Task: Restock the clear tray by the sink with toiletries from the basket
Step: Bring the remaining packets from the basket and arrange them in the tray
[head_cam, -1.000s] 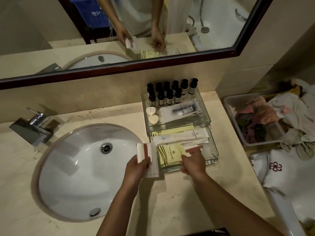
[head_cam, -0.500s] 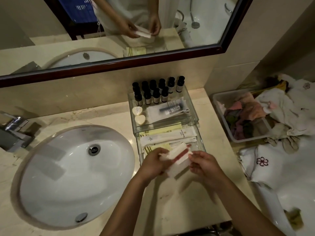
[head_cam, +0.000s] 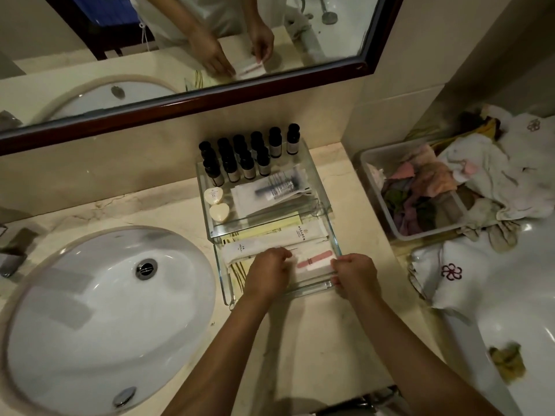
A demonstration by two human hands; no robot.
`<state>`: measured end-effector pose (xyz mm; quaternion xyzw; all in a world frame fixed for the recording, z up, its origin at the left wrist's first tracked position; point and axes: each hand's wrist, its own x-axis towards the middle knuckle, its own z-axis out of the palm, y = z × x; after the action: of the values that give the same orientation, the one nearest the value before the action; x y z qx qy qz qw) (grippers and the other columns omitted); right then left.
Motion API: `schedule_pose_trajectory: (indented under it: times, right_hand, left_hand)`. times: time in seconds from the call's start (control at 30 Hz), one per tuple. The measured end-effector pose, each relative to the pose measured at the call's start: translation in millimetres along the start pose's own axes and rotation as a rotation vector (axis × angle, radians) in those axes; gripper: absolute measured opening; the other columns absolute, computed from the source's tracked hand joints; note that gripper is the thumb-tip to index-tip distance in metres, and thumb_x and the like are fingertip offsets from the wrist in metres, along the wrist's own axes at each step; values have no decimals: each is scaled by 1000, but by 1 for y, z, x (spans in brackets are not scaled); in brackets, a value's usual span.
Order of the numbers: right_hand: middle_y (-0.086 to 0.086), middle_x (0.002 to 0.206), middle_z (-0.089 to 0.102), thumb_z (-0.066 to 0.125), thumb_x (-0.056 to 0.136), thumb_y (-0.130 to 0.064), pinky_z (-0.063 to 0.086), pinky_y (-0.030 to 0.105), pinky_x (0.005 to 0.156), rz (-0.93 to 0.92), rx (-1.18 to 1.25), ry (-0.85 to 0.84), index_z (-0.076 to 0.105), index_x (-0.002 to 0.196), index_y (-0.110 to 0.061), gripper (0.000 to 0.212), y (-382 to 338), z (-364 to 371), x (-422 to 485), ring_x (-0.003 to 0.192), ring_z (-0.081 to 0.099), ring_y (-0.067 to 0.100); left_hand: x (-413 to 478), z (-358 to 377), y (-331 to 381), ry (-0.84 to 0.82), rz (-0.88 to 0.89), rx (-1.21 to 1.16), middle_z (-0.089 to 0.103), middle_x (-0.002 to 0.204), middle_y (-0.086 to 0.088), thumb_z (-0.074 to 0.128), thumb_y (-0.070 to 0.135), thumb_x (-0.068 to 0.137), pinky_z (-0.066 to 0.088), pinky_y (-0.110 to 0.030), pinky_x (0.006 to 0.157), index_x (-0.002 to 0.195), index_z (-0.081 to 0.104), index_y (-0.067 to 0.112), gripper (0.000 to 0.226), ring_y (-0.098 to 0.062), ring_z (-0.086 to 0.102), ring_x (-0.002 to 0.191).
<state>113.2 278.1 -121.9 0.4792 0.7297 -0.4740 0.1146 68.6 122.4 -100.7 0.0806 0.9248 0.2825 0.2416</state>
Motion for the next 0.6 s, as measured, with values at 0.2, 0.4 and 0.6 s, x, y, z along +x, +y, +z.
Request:
schedule_pose_trajectory:
  times: [0.2,0.4,0.6]
  right_hand:
    - [11,95,71,55,92,-25,48,29,71,-276,-529,66,68,101,-7,24,-9,-7,-11,87,65,28]
    - [5,112,68,48,96,-26,47,27,79,-416,-677,71,61,119,-18,28,-8,-8,-15,100,64,24]
    - [2,110,68,44,98,-27,39,20,70,-461,-752,6,59,124,-22,30,-5,-8,-17,96,65,18]
  left_hand:
    - [-2,17,-3,-108,168,403,55,126,1,49,15,90,44,-34,86,126,54,23,37,-22,41,117]
    - [-3,22,3,-111,143,473,50,128,-4,47,14,92,43,-35,88,131,47,17,38,-24,38,121]
    - [-3,25,3,-89,130,469,49,127,-4,49,11,90,44,-34,86,129,46,16,39,-24,38,120]
